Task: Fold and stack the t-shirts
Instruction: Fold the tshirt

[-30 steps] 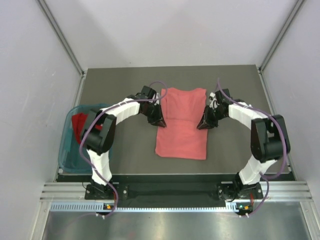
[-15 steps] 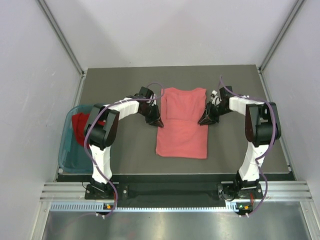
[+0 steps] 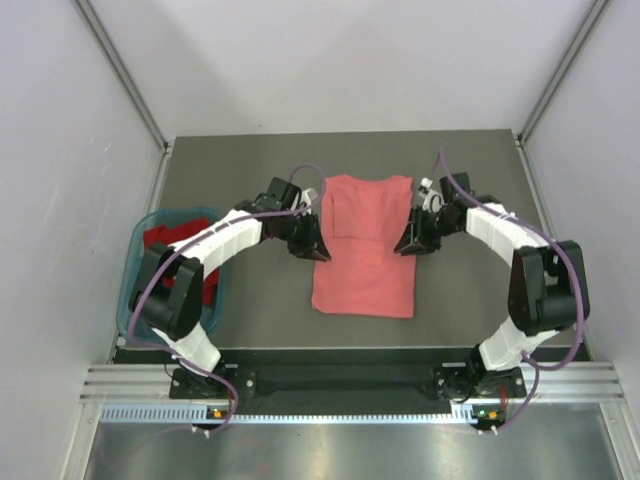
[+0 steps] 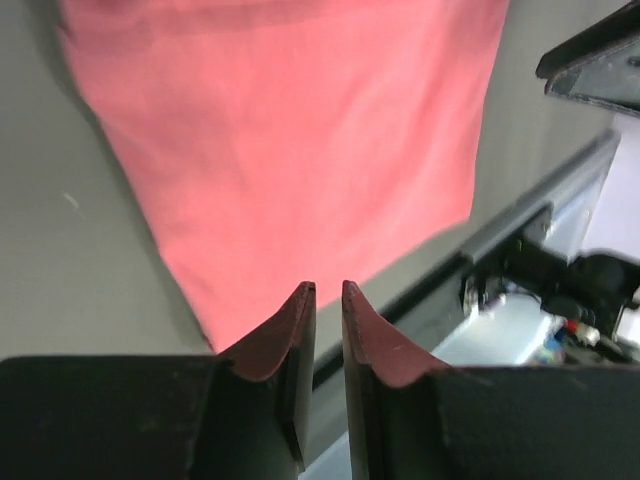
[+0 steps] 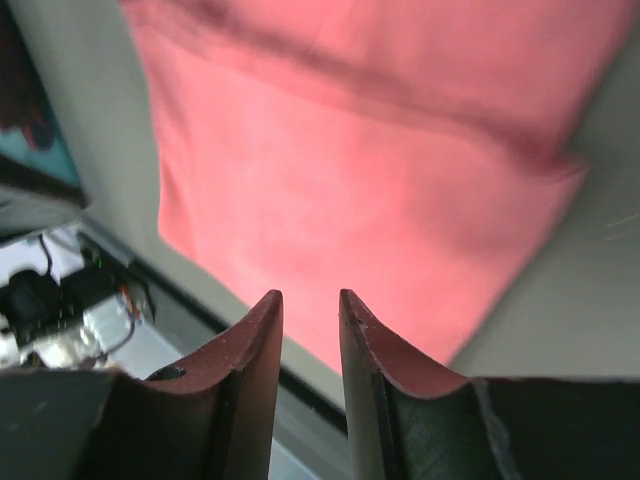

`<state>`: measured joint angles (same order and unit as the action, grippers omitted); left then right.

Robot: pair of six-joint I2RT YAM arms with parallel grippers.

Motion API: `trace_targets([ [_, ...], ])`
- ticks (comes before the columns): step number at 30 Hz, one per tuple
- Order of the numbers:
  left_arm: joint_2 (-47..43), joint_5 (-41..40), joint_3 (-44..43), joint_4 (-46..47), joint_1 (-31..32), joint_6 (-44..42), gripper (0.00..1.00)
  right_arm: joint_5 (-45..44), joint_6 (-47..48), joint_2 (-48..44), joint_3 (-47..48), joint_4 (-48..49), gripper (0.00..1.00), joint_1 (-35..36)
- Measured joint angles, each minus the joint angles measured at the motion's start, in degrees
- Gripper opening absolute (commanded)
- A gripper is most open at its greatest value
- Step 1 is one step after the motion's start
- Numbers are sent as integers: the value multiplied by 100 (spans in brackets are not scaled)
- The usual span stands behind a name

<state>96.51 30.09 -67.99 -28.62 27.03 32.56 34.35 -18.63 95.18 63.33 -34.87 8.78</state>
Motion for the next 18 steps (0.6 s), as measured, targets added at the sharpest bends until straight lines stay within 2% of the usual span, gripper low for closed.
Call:
trace_targets([
  [5,-125,313,1080,293,162,210,17,264,-385,-721,-1246,380,27,621],
  [10,-125,365,1904,452,157,306,12,291,-595,-761,-2323,575,24,658],
  [18,-229,651,2736,782,153,533,9,44,-603,-855,-2625,535,25,643],
])
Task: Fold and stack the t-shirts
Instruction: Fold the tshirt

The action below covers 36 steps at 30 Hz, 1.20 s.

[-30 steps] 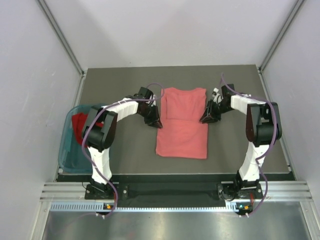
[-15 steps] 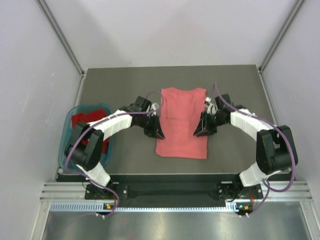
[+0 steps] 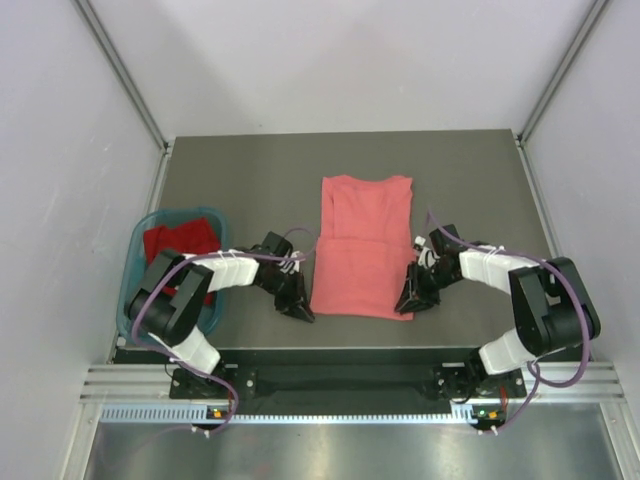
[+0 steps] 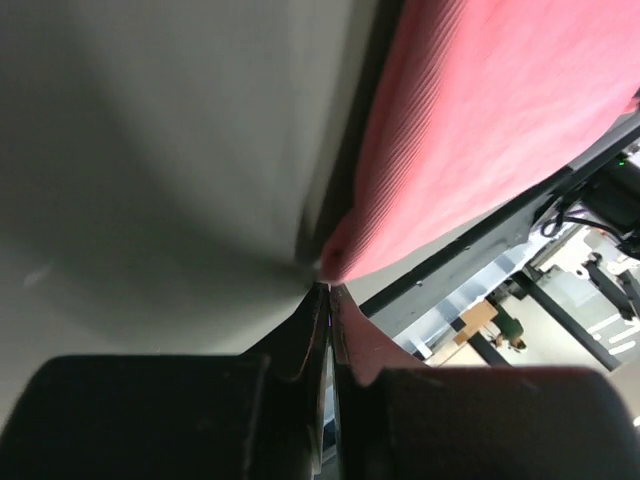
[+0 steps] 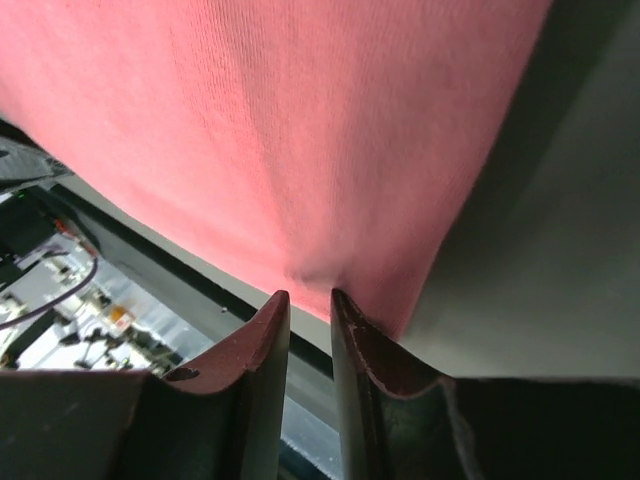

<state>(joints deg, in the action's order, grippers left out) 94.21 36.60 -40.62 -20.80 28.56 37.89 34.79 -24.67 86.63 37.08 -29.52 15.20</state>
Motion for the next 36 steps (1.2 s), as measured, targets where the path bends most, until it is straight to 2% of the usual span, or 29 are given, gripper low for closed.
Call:
trace_targets([
  [4,-411,-258,188,-164,4,-11,12,-535,17,-424,9,-319,29,0],
  [6,-739,-479,190,-409,33,-46,25,-837,50,-765,20,-542,32,2],
  [8,-1123,-704,127,-678,131,-94,34,-1097,98,-1185,92,-802,38,15],
  [9,-1331,-833,52,-822,225,-127,45,-1220,109,-1394,155,-892,39,46],
  [12,-1762,-1241,-308,-1145,590,-229,54,-1541,221,-1882,511,-1121,47,249],
  [17,-1945,-1991,-951,-1292,1266,-426,57,-1985,411,-1963,883,-1305,52,870],
  [24,-1950,-3206,-1049,-1567,1917,-800,56,-2896,614,-1928,901,-1598,56,2253],
  [28,-2249,-3600,-1001,-1569,2022,-955,56,-3427,758,-1917,1045,-1606,67,3062],
  [32,-2898,-3934,-896,-1547,2020,-1021,60,-3869,887,-1757,1366,-1635,70,3552],
  [35,-3316,-4098,-800,-1421,2020,-1073,61,-4253,1134,-1473,1836,-1631,76,3987],
  [36,-3436,-4131,-726,-1344,2020,-1086,63,-4395,1237,-1399,1974,-1591,86,4105],
])
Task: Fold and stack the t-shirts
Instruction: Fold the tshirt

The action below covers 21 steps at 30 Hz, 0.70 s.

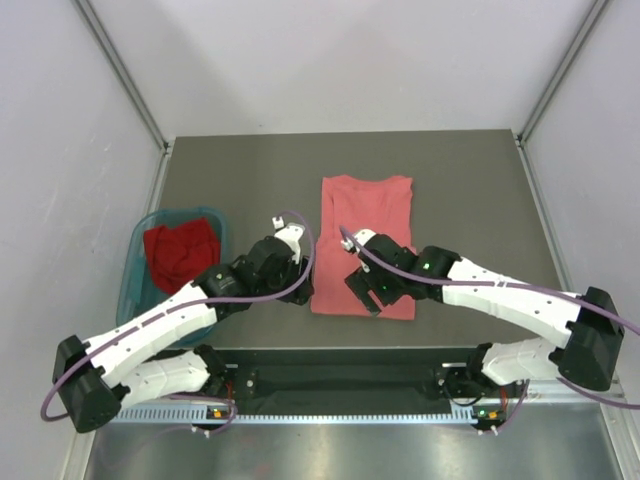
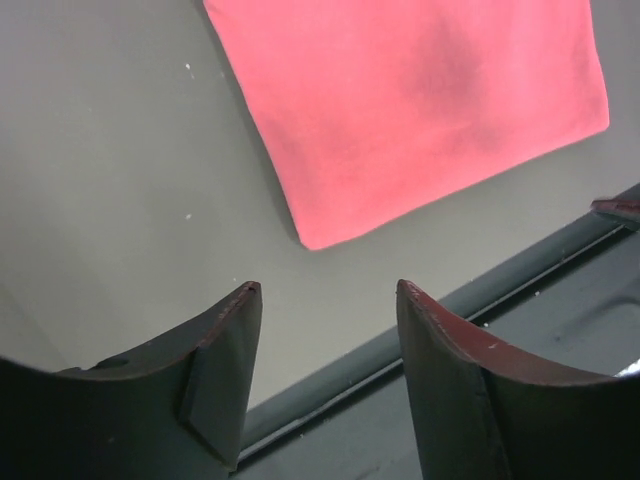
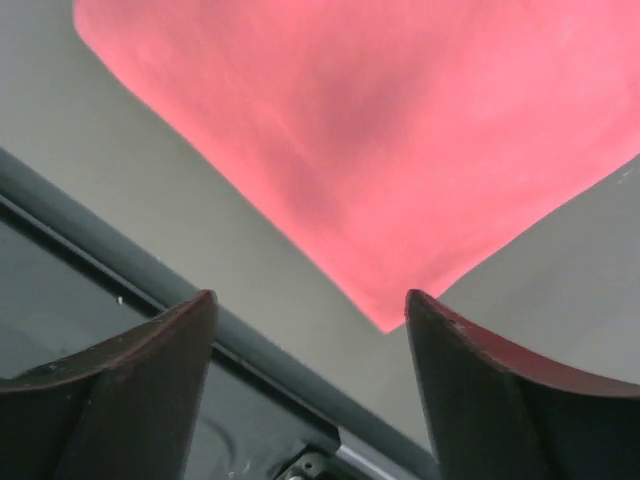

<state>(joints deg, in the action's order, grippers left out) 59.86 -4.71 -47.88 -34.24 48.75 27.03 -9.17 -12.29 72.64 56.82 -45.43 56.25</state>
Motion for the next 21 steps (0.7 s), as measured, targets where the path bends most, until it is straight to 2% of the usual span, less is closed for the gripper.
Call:
trace_targets([
  [3,-267,-96,249,168,-2,35,63,-380,59,52,114,59,100,87],
  [7,-323,22,413,219,-22,323,62,-479,-496,-81,-57,195,100,-164],
  [13,2,647,667,623,-59,970,63,-87,-1808,-1137,-1117,590,99,-752],
  [15,199,962,763,721,-129,1178,62,131,-2299,-1451,-1534,774,93,-1067],
  [16,284,1123,800,765,-195,1261,61,262,-2590,-1661,-1810,905,83,-1272],
  [18,428,1464,892,911,-435,1482,58,516,-3185,-2223,-2470,1176,74,-1665],
  [21,472,2181,1143,1211,-1222,1884,58,861,-3960,-3115,-3252,1364,72,-2210],
])
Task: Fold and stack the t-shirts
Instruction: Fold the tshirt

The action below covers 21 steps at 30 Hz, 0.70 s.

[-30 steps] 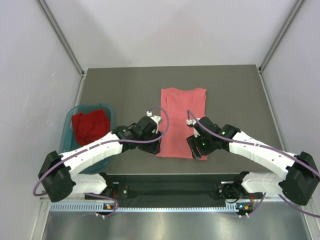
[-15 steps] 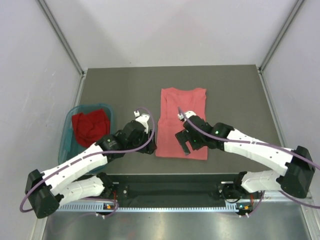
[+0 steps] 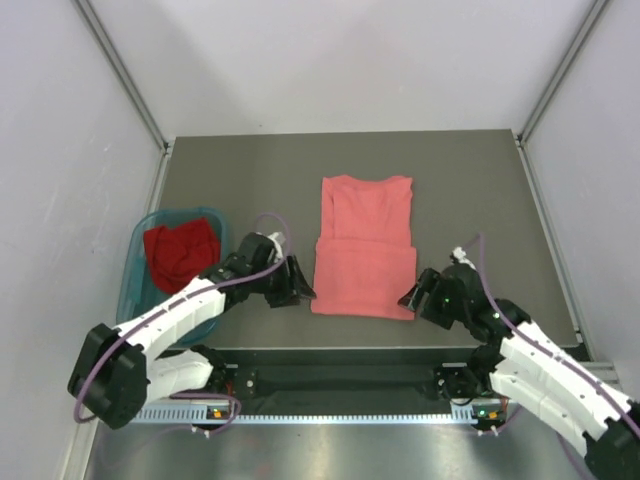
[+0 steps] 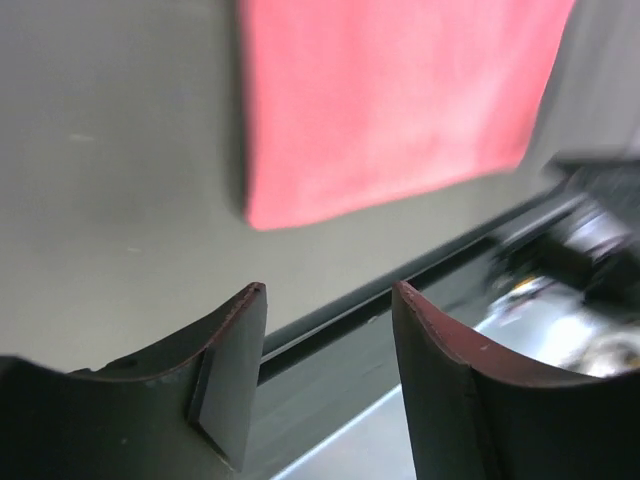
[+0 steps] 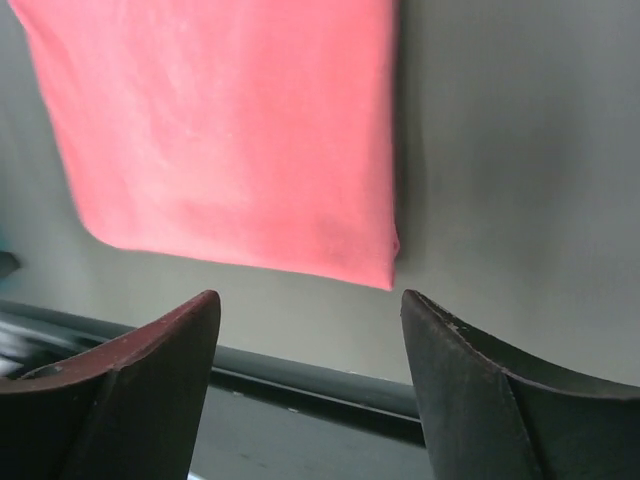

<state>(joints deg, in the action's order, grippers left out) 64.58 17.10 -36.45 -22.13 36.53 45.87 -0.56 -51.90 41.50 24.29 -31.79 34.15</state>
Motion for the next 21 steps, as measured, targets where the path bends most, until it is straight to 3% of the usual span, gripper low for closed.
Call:
trace_targets([
  [3,52,538,223,227,-765,470,60,376,-664,-629,-573,260,71,-382],
  [5,146,846,262,295,-951,789,61,636,-1051,-778,-870,444,67,-546],
  [11,319,1513,428,866,-977,1779,61,1139,-1777,-680,-1346,726,61,-839],
  [16,304,1606,588,1104,-988,2393,60,1338,-2214,-855,-1633,966,54,-1058],
  [21,162,1602,715,1276,-988,2804,60,1419,-2367,-1045,-1808,1099,53,-1353],
])
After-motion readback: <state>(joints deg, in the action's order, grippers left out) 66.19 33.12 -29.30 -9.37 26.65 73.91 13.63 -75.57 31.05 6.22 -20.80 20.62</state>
